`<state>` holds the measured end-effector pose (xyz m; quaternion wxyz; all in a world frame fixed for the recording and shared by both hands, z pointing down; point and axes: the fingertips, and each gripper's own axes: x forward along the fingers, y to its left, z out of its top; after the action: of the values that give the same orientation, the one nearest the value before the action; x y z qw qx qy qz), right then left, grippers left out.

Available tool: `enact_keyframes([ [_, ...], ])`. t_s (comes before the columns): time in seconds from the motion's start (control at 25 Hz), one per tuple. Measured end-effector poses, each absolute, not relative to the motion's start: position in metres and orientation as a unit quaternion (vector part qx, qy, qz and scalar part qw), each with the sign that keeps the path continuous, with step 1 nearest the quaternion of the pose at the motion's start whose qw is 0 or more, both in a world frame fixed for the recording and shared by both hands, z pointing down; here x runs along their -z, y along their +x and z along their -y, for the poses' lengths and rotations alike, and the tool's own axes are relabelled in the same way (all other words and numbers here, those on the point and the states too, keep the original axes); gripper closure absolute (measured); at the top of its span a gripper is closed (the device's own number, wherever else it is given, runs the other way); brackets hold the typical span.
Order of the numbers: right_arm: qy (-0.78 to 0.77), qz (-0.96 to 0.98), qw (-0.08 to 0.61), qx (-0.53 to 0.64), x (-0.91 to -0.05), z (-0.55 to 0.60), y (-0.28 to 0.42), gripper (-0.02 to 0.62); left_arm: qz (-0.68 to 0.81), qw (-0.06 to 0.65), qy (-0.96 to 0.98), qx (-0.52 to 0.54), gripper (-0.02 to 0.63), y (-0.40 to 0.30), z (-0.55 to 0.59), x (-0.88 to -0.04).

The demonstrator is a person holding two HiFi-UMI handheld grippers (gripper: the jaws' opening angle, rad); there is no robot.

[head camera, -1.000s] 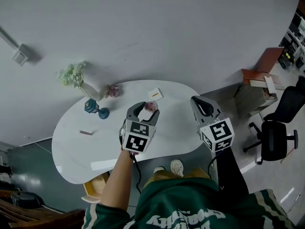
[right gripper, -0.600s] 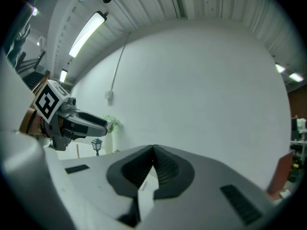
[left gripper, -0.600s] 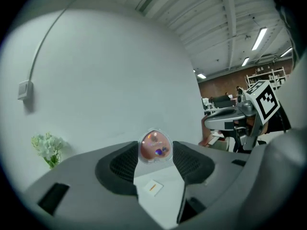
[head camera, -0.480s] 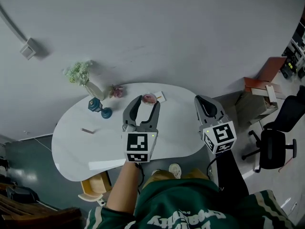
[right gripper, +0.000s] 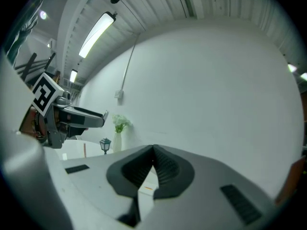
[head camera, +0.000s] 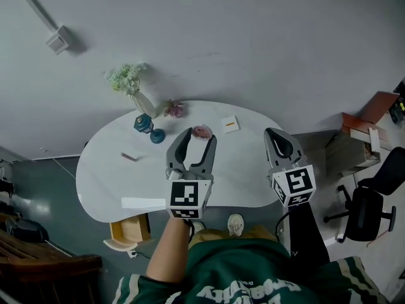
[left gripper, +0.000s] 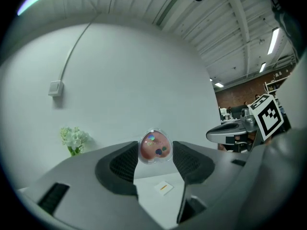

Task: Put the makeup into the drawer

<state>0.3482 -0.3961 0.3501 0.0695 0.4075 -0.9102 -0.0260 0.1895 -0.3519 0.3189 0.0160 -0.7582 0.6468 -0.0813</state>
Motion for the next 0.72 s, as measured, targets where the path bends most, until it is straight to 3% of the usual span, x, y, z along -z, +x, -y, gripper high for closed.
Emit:
enact_keyframes([
  [0.2,0.375,0.925,0.058,0.029,-0.347,0.392,0.294,0.591,-0.675,0.021,-0.733,0.084,0.376,0.141,0.328,-0.313],
  [0.72,0.173,0.983,0.046,0.049,-0.344,0.296,0.062,0.591,-0.799,0.001,-0.595,0.09,0.376,-0.045,0.183,-0.309],
])
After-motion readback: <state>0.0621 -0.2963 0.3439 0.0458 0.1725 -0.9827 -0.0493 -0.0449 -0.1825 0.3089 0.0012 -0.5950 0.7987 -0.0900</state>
